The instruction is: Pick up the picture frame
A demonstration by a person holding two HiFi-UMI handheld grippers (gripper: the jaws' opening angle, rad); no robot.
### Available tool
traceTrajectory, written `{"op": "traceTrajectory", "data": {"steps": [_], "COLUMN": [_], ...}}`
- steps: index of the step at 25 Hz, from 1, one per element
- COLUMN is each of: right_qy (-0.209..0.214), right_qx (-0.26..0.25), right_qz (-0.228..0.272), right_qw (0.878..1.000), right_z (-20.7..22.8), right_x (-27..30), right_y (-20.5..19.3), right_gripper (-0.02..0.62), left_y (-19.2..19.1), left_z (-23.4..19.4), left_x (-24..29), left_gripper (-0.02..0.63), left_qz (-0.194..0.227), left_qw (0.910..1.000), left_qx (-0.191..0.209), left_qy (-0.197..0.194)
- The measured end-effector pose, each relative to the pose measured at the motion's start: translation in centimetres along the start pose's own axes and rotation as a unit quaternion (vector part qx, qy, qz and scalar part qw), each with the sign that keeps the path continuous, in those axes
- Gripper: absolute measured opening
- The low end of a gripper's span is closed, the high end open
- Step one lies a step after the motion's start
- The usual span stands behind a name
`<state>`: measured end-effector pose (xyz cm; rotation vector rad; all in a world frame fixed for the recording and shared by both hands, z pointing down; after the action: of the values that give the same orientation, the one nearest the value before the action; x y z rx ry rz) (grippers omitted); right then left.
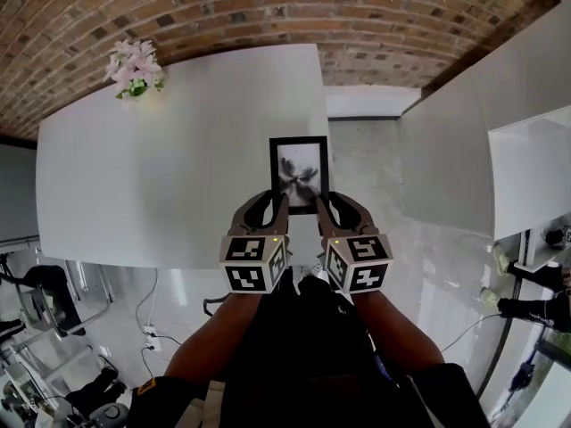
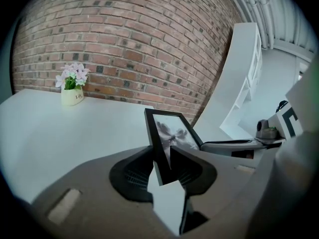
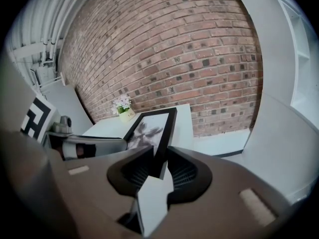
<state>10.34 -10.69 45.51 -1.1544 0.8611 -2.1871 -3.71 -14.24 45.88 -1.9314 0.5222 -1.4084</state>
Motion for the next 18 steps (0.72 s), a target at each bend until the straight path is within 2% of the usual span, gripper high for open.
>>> {"op": "traceTrajectory", "data": {"steps": [18], "right_qy": [0.053], "right_qx": [-0.048], "right_qz": [0.018], "right_qw": [0.997], "right_z": [-4.6], "right_x": [-8.5], "right_y": [-2.2], "right_gripper": [0.087], "left_y": [-3.1], "left_z": [3.6], "left_x": [-10.7], "left_gripper": [0.089], "left_qz": [0.055], "left_qw": [0.9971], "left_qx": [-0.028], "left_qy": [0.045]}}
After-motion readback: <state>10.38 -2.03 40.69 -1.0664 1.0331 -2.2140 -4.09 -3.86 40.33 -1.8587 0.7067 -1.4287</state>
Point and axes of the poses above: the fingertips, and each gripper's own axes: x forward along the fingers, z to its right, y out of its top, the point moved 6 cm from there along -x, backward along the fingers, and after that the axes turned 14 degrees about y, right-handed, at the moved point
